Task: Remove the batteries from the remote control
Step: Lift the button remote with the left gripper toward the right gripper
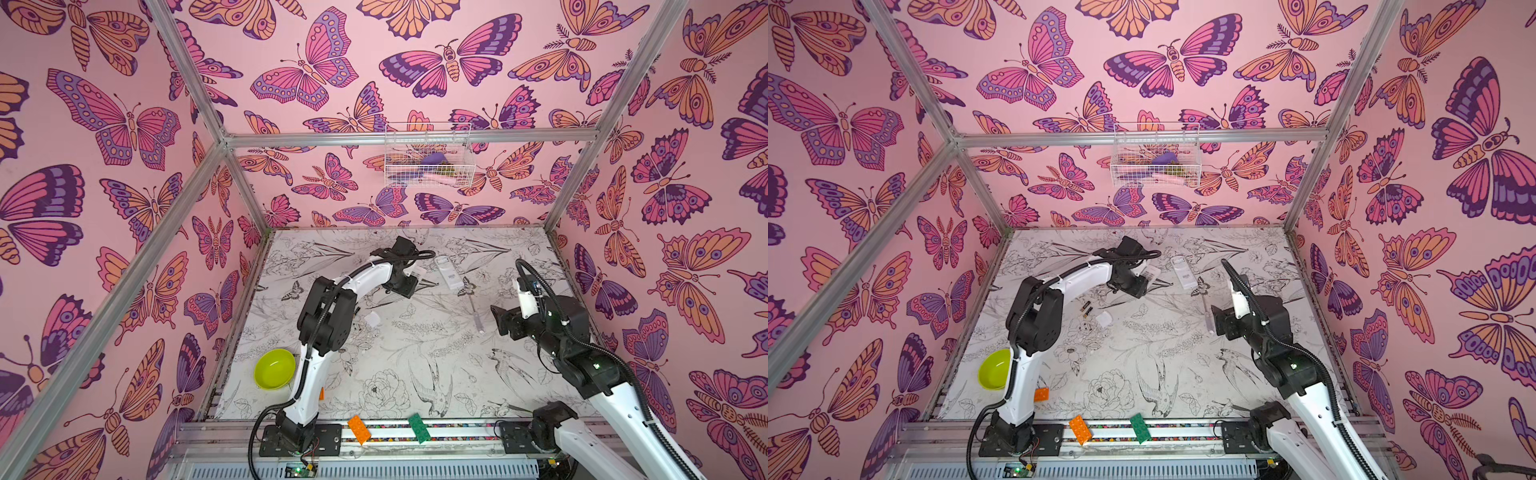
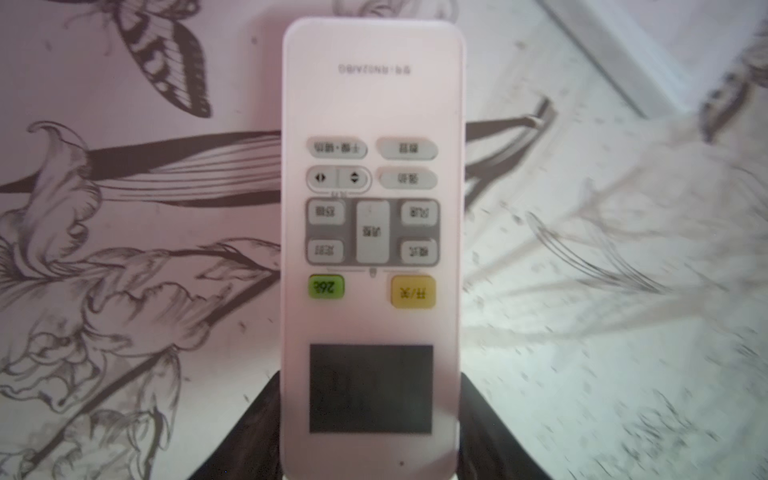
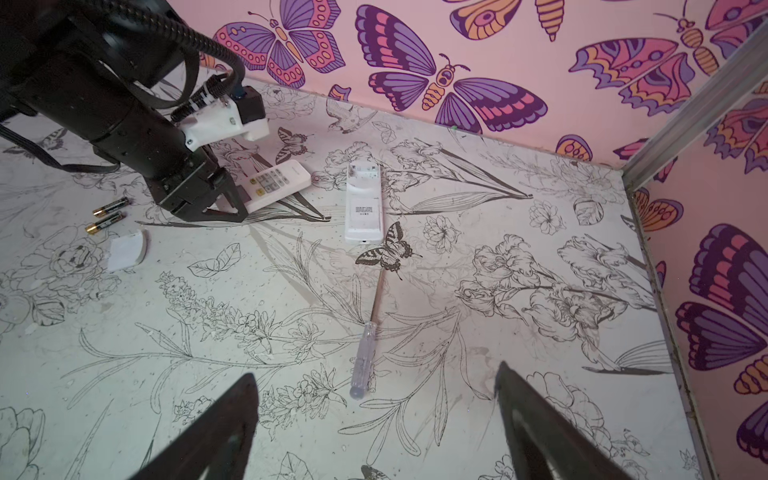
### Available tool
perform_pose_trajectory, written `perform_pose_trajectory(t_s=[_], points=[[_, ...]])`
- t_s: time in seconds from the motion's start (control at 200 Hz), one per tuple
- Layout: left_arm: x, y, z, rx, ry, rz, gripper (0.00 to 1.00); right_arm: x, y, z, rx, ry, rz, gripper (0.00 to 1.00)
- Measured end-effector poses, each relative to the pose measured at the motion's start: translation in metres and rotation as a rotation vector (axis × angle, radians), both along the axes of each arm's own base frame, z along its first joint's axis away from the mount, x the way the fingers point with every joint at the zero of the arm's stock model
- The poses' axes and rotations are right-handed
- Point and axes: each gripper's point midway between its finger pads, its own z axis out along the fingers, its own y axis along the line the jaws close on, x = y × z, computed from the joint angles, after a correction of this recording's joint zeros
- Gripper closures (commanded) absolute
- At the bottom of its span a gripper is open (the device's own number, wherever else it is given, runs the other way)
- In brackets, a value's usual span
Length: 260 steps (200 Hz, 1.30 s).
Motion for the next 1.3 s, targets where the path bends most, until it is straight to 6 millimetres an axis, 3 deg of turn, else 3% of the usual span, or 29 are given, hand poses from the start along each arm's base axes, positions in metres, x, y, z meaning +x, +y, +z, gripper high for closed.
perform_pose_trajectory(t_s=[0.32, 0.661, 0.936, 1.172, 1.302], points=[[-0.064, -0.016, 0.060, -0.187, -0.024, -0.209, 0.74, 0.001, 0.010, 0.000, -0.194, -0.100, 0.166, 0.10], [-0.123, -0.013, 0.093, -0.302, -0.064, -0.480, 0.78, -0.009, 0.030, 0.001, -0.419, -0.279, 0.408, 0.11], [-0.148, -0.014, 0.098, -0.360, -0.019, -0.590, 0.78, -0.018, 0.070, -0.017, -0.646, -0.421, 0.683, 0.16], [-0.156, -0.015, 0.100, -0.380, -0.009, -0.628, 0.79, -0.017, 0.095, -0.048, -0.816, -0.434, 0.885, 0.27], [-0.159, -0.017, 0.102, -0.396, -0.003, -0.639, 0.80, -0.012, 0.106, -0.051, -0.868, -0.463, 0.930, 0.33]])
